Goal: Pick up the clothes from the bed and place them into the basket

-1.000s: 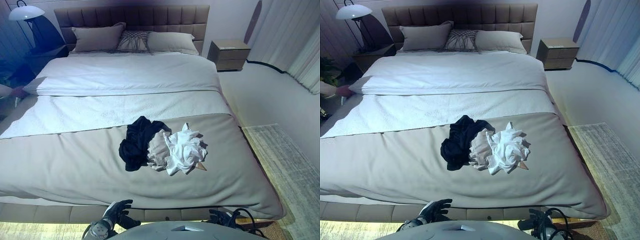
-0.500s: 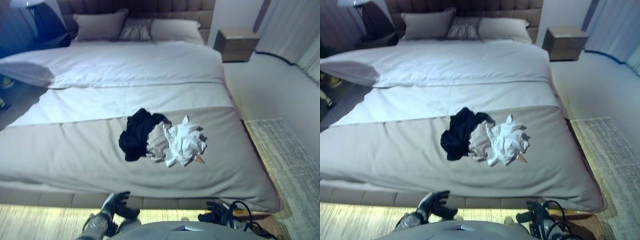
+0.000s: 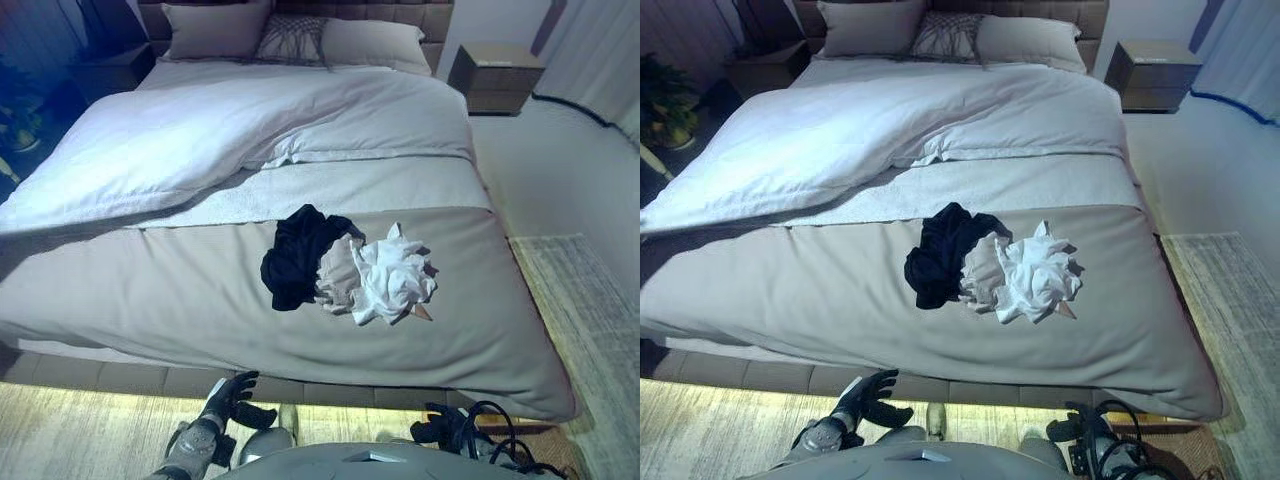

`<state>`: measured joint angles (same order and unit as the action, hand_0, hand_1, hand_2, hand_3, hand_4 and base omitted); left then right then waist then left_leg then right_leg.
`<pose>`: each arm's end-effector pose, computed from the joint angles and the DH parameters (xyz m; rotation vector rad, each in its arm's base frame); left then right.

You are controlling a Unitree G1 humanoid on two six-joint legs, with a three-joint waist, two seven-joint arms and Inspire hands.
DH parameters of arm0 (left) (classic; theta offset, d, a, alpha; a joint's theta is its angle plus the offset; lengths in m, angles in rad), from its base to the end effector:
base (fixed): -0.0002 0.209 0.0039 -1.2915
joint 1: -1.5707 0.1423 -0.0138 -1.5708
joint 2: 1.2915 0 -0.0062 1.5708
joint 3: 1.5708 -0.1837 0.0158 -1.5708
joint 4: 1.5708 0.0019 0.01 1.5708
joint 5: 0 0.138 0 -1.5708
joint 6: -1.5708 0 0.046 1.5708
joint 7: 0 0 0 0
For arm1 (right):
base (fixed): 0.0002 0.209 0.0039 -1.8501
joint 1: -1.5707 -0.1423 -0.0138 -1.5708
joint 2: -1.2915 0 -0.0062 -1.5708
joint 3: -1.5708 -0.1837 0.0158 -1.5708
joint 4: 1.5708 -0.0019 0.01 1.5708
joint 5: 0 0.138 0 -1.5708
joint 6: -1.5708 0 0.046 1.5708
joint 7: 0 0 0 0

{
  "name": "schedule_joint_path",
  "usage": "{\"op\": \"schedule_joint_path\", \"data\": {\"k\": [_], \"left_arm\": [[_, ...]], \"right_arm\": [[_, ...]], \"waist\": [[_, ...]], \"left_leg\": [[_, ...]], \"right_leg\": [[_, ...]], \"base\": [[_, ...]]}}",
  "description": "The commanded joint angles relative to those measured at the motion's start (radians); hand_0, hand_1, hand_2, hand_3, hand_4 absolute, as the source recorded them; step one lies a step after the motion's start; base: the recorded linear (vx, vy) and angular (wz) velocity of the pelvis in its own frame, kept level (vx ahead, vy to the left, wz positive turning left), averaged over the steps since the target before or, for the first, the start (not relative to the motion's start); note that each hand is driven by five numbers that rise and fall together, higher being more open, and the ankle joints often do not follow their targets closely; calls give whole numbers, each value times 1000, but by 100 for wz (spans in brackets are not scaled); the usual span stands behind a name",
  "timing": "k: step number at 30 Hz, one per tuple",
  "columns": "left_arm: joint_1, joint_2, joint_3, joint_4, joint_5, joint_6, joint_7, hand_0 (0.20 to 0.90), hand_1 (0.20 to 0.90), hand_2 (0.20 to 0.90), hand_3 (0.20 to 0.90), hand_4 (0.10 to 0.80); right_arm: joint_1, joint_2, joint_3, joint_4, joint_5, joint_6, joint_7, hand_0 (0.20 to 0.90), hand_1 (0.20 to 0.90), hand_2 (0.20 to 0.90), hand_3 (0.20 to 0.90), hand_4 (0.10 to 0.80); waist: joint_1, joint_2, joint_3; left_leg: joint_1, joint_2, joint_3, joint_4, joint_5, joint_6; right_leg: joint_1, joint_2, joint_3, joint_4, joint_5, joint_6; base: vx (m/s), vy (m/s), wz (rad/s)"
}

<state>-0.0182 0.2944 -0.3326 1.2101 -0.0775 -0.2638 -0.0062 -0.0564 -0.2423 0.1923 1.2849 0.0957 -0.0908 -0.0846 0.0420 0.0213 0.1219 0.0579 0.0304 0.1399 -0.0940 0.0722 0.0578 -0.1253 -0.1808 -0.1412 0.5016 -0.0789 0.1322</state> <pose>0.0890 0.2257 -0.1073 0.3685 0.9610 -0.1195 0.0863 -0.2229 -0.1131 -0.3041 1.1358 -0.1085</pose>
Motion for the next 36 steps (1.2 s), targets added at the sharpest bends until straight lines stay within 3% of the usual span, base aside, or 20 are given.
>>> {"op": "schedule_joint_path", "data": {"k": [1, 2, 3, 6, 9, 11, 13, 17, 22, 25, 31, 34, 36], "left_arm": [[-37, 36, -5, -54, -13, -13, 22, 900, 900, 900, 900, 800], [-54, 46, -4, -66, -19, -3, 26, 900, 900, 900, 900, 800], [-82, 62, -5, -85, -34, -2, 33, 900, 900, 900, 900, 800], [-76, 61, 14, -97, -71, 5, 64, 900, 900, 900, 900, 800], [-50, 48, 7, -97, -12, -6, 48, 900, 900, 900, 900, 800], [-28, 42, 5, -85, 18, 0, 59, 900, 900, 900, 900, 800], [-4, 49, 6, -87, 28, 2, 58, 900, 900, 900, 900, 800], [35, 65, 15, -86, 36, -14, 58, 900, 900, 900, 900, 800], [-17, 92, -24, -86, -14, -30, 47, 900, 900, 900, 900, 800], [-134, 120, -52, -80, -84, -36, 43, 900, 900, 900, 900, 800], [-212, 143, -78, -122, -87, -50, 76, 900, 900, 900, 900, 800], [-230, 155, -100, -159, -94, -52, 88, 900, 900, 900, 900, 800], [-237, 159, -114, -191, -135, -56, 113, 900, 900, 900, 900, 800]], "right_arm": [[22, -16, 55, -32, -48, -30, -19, 900, 900, 900, 900, 800], [5, -22, 65, -45, -40, -32, -19, 900, 900, 900, 900, 800], [-34, -33, 79, -54, -31, -50, -17, 900, 900, 900, 900, 800], [-56, -45, 93, -75, -39, -63, -19, 900, 900, 900, 900, 800], [-70, -60, 99, -103, -18, -73, -38, 900, 900, 900, 900, 800], [-78, -74, 94, -130, -25, -101, -87, 900, 900, 900, 900, 800], [-86, -104, 95, -209, -88, -140, -213, 900, 900, 900, 900, 800], [-96, -164, 79, -341, -195, -91, -347, 900, 900, 900, 900, 800], [-228, -237, 102, -295, -206, -82, -327, 900, 900, 900, 900, 800], [-446, -274, 176, -194, -189, -95, -321, 900, 900, 900, 900, 800], [-635, -344, 240, -180, -171, -66, -321, 900, 900, 900, 900, 800], [-723, -390, 275, -177, -175, -54, -325, 900, 900, 900, 900, 800], [-824, -432, 297, -155, -159, -12, -326, 900, 900, 900, 900, 800]], "waist": [[-11, -4, -17], [-9, -11, -8], [-9, -26, 15], [5, -35, 23], [43, -59, 7], [58, -70, -5], [67, -75, -9], [69, -74, -11], [93, -51, 26], [122, -50, 105], [146, -34, 239], [151, -11, 266], [162, 18, 289]], "left_leg": [[-31, -25, -40, 7, -8, -38], [-31, -17, -37, 7, -13, -49], [-35, -14, -34, 7, -27, -57], [-40, 6, -30, 7, -22, -58], [-49, 4, -43, 7, -9, -61], [-47, 5, -53, 7, -9, -64], [-43, 6, -63, 7, -11, -68], [-46, 8, -68, 7, -18, -74], [-99, 9, -88, 13, -8, -77], [-202, 5, -108, 65, 1, -80], [-482, -24, -136, 352, -30, -87], [-608, -41, -143, 448, -48, -76], [-717, -48, -150, 526, -58, -55]], "right_leg": [[25, 51, -20, -147, 126, -5], [20, 45, -37, -224, 123, -6], [-15, 29, -39, -335, 175, 4], [21, 42, -28, -383, 155, -2], [91, 52, -59, -444, 149, -12], [125, 59, -68, -469, 146, -18], [149, 63, -76, -488, 144, -20], [158, 64, -80, -502, 141, -19], [104, 59, -93, -486, 137, -23], [31, 53, -106, -461, 136, -35], [-180, 23, -137, -287, 112, -71], [-319, 10, -124, -188, 92, -81], [-465, -20, -101, -65, 71, -88]], "base": [[13, -141, 35], [-54, -268, 21], [-70, -321, 19], [25, -202, 33], [144, -192, 33], [144, -121, 15], [119, -92, 15], [77, -59, 6], [-82, -57, 3], [-235, -127, 22], [-182, -84, 22], [-158, 61, 14], [-105, 85, 19]]}}
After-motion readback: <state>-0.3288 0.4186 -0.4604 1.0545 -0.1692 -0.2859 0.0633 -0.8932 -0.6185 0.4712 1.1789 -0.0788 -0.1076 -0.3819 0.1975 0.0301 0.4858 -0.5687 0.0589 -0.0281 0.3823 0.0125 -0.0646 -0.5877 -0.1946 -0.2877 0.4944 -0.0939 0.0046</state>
